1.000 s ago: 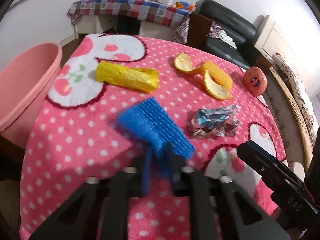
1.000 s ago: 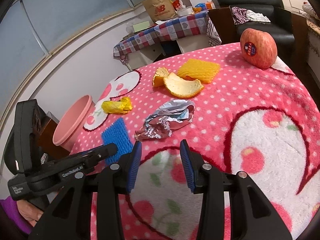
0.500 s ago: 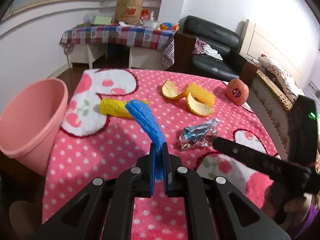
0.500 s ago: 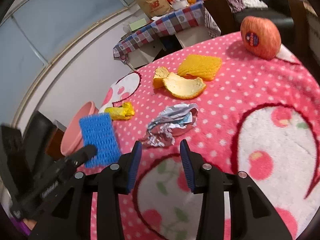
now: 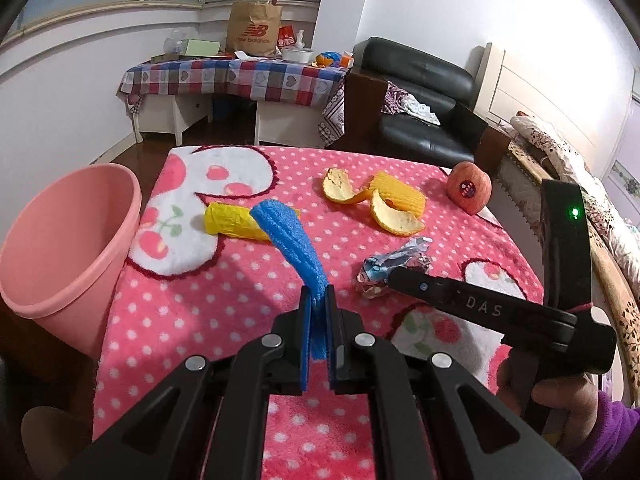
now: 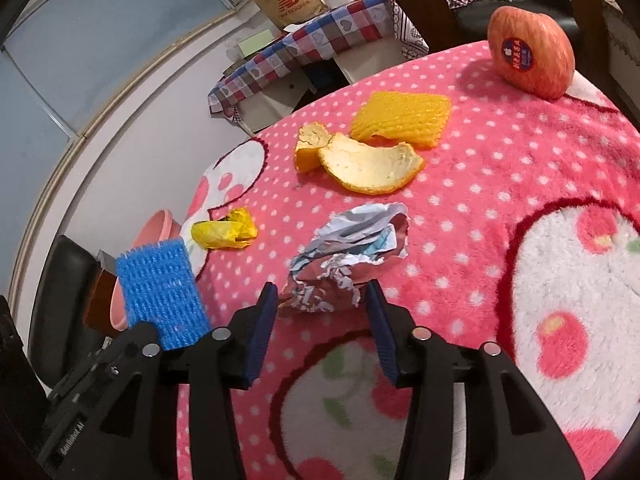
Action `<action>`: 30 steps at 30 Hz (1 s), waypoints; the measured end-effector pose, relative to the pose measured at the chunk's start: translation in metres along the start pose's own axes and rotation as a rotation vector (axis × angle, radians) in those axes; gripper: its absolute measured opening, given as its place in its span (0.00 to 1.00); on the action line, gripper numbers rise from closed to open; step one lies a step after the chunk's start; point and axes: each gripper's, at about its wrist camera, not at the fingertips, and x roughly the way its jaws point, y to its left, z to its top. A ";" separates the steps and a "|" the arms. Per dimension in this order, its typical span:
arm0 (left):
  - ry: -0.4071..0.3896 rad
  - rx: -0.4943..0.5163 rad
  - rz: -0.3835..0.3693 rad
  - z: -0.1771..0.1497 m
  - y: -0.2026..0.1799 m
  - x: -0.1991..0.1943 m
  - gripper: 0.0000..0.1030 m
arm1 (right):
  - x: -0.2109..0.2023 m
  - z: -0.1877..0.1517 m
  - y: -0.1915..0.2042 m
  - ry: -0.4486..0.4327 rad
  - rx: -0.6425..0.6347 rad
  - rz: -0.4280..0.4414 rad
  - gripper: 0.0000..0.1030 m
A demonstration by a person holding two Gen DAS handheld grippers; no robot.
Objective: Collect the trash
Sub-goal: 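Grasp the blue mesh net with the left tool while the right tool grasps the silver foil, then lift the mesh net and foil and carry both toward the pink bin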
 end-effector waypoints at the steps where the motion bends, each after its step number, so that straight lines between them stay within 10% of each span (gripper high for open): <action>1: 0.001 0.000 0.000 0.000 0.000 0.000 0.05 | 0.000 0.000 -0.002 0.001 0.007 0.003 0.28; 6: 0.000 0.000 0.001 0.000 0.002 0.000 0.05 | -0.007 -0.001 -0.006 -0.021 0.000 0.007 0.15; 30: -0.039 0.034 0.048 0.003 0.003 -0.010 0.05 | -0.042 -0.013 0.021 -0.101 -0.179 -0.005 0.14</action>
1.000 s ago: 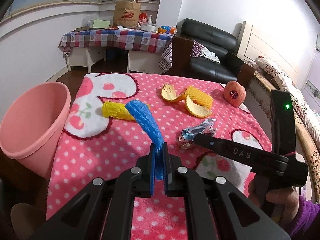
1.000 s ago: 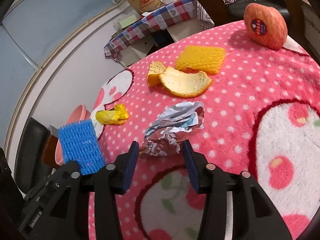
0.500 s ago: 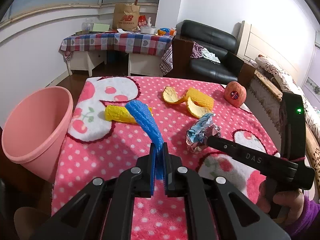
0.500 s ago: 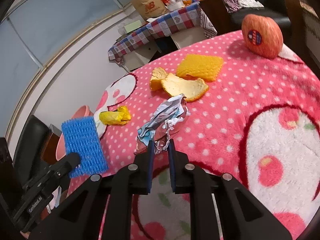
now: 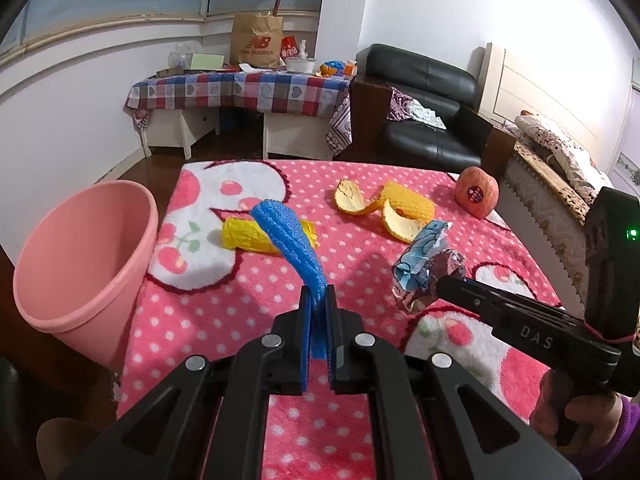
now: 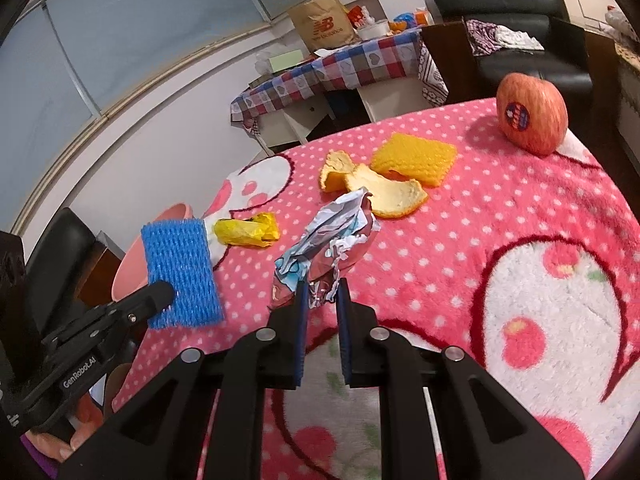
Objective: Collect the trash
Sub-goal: 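Lift the mesh net and foil and carry both toward the pink bin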
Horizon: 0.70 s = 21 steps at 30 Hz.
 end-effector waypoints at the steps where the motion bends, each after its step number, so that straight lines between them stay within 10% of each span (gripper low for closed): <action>1: -0.004 -0.001 0.003 0.000 0.001 -0.001 0.05 | -0.001 0.000 0.002 -0.002 -0.009 0.001 0.14; 21: -0.065 -0.068 0.031 0.004 0.032 -0.018 0.05 | 0.000 0.003 0.036 -0.003 -0.108 0.004 0.14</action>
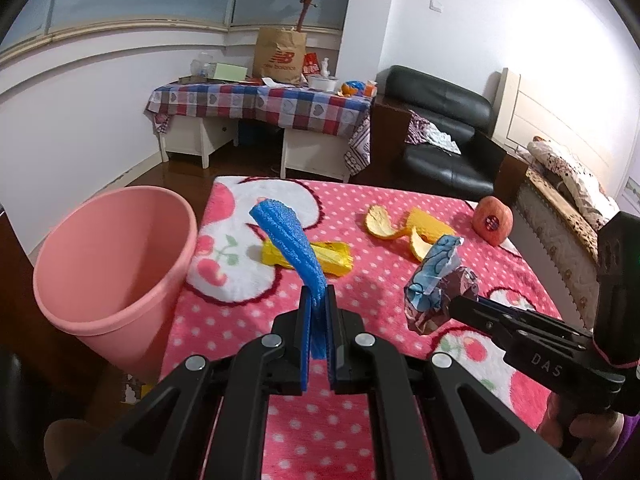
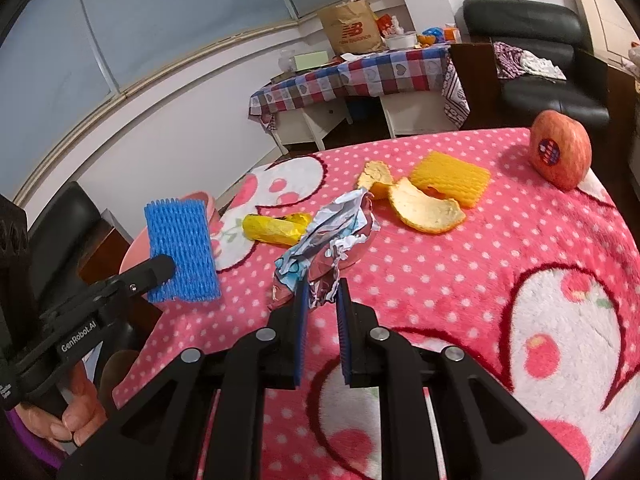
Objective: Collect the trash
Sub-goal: 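Lift the mesh net and foil and carry both toward the pink bin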
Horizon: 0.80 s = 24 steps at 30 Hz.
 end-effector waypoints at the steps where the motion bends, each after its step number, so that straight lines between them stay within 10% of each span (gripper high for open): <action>1: -0.003 -0.005 0.002 0.000 0.003 -0.001 0.05 | 0.001 0.001 0.002 0.000 -0.006 0.001 0.14; 24: -0.099 -0.116 0.092 0.006 0.078 -0.030 0.05 | 0.027 0.027 0.072 0.000 -0.150 0.079 0.14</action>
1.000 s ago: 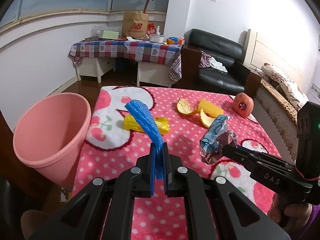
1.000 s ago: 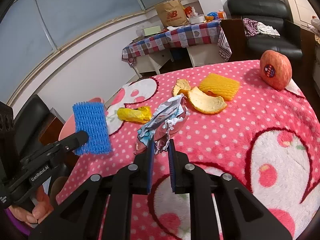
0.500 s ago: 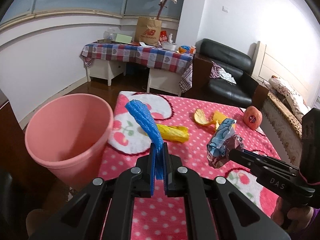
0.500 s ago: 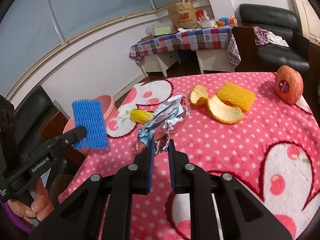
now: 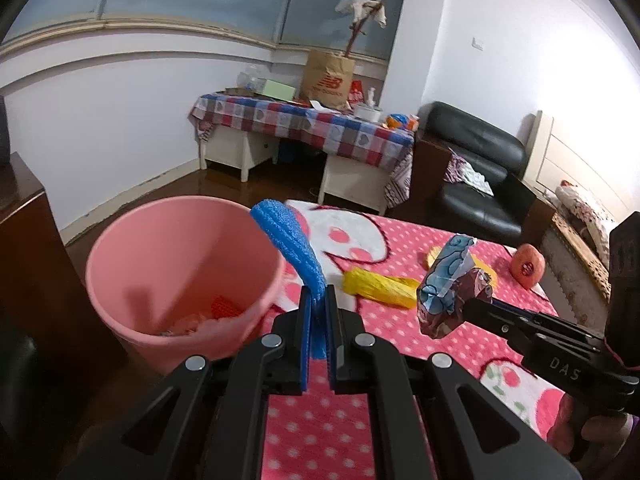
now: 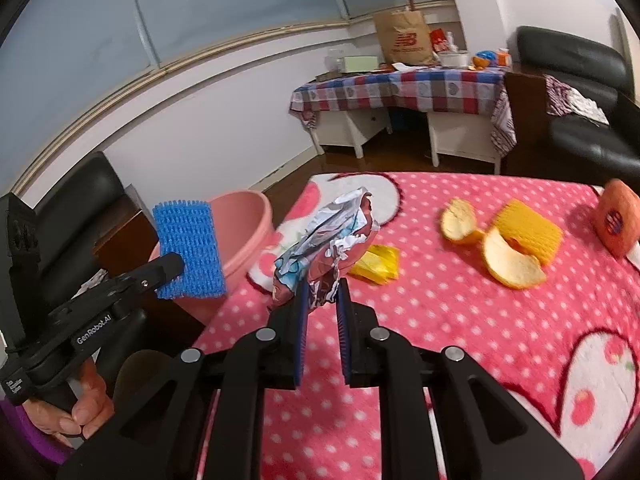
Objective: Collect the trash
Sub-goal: 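Lift the mesh net and foil and carry both toward the pink bin, then open both tools over the pink bin to drop the mesh net and foil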
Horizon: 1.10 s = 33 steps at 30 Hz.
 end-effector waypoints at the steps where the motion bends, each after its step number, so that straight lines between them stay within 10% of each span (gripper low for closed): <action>1: -0.005 -0.004 0.007 0.001 0.004 -0.001 0.05 | 0.002 0.002 0.002 0.001 -0.005 0.006 0.14; 33: 0.002 -0.172 0.176 -0.003 0.113 0.015 0.05 | 0.122 0.041 0.096 0.153 -0.161 0.135 0.14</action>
